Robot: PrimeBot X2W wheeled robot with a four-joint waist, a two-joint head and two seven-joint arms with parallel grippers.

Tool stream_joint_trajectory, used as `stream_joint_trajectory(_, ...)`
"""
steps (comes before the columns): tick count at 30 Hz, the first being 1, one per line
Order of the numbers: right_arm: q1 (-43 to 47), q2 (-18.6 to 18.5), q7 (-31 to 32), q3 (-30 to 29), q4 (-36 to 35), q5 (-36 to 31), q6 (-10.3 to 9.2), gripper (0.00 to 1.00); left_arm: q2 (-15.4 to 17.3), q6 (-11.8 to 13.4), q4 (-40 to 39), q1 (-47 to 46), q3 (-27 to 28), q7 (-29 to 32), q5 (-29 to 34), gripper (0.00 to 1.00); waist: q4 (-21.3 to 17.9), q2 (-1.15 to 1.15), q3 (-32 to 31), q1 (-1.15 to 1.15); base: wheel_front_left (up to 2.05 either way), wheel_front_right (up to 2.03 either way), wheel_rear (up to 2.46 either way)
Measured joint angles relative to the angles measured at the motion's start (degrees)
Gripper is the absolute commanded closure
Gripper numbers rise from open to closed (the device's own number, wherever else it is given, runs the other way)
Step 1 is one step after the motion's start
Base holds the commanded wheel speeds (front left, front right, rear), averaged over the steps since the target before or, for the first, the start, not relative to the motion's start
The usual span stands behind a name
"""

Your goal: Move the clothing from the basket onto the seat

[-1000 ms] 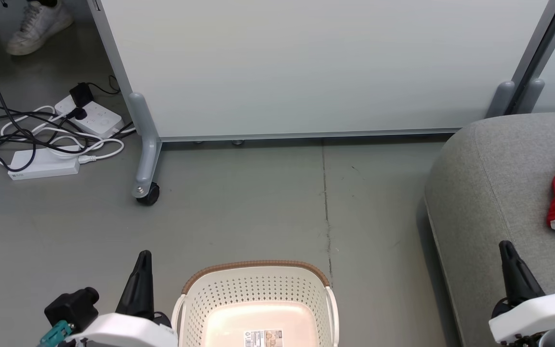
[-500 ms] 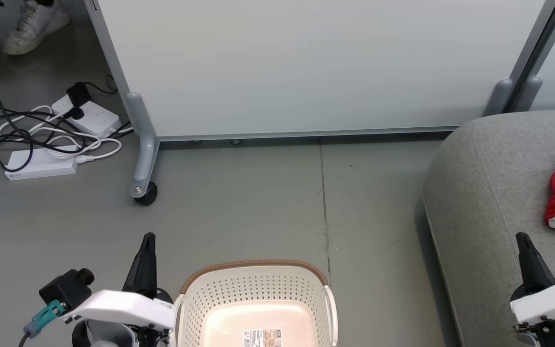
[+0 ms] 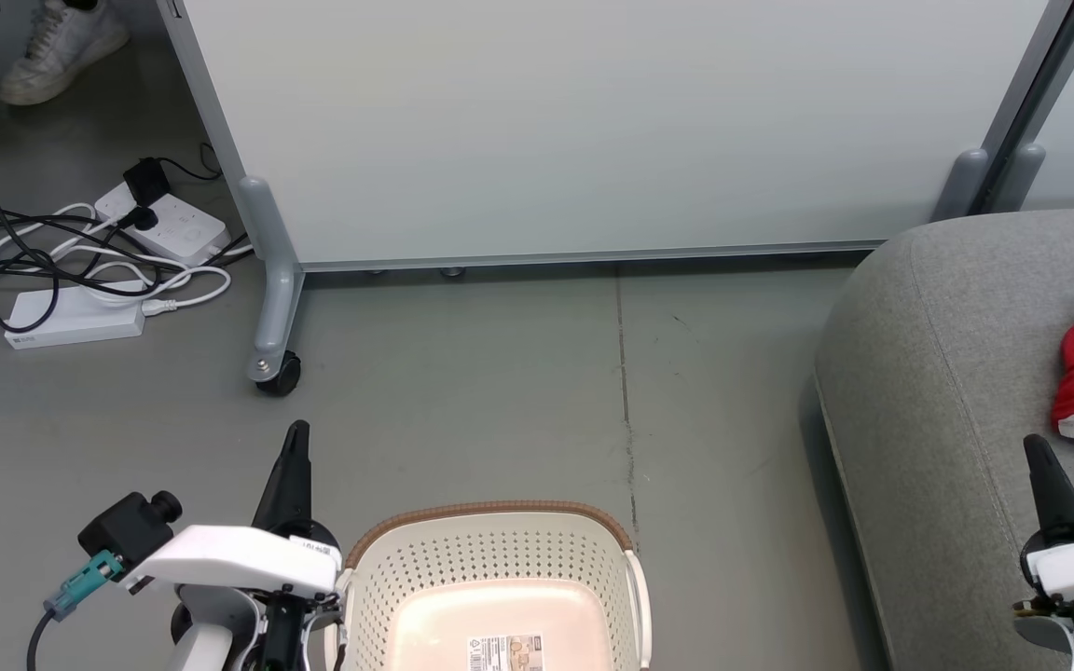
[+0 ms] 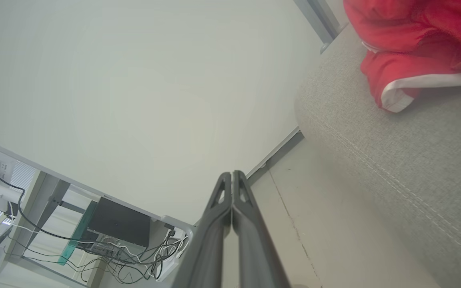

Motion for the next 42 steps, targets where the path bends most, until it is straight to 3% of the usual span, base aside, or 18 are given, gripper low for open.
stream_joint_trajectory(42,-6.99,-1.51,4.5,-6.77,7.89,23.62,-0.04,1.0,-2.25,-4.92,8.21,-9.95,-0.52,2.8,-23.08,1.0,-0.92,0.0,0.56,0.0,0.0,0.0,0.0)
